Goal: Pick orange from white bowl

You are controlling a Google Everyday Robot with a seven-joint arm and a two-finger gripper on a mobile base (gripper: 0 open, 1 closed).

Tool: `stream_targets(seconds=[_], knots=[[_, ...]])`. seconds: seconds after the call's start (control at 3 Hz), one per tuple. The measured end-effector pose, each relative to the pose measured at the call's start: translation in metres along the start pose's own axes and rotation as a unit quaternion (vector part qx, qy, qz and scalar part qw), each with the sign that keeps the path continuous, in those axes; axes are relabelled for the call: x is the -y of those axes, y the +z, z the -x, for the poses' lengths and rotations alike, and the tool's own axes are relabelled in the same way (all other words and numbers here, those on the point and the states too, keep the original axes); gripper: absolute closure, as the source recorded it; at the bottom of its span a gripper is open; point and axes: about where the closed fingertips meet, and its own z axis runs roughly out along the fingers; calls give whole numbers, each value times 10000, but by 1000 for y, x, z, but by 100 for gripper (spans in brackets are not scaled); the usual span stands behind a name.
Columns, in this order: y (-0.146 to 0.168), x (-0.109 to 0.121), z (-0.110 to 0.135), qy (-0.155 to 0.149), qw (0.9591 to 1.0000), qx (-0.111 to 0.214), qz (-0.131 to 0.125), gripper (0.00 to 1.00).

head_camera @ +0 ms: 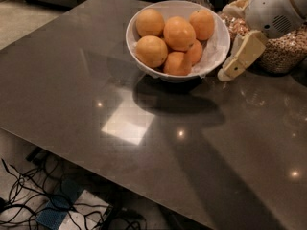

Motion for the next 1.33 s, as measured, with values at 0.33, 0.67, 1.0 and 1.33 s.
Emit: stream_targets(seconds=[0.33, 0.67, 1.0, 1.33], knots=[[0, 0, 0, 0, 10000, 0, 0, 0], [12, 5, -1, -48, 9999, 138, -73, 0], [32, 25, -2, -194, 9993, 245, -220, 0], [51, 41, 3, -389, 9985, 302, -248, 0]])
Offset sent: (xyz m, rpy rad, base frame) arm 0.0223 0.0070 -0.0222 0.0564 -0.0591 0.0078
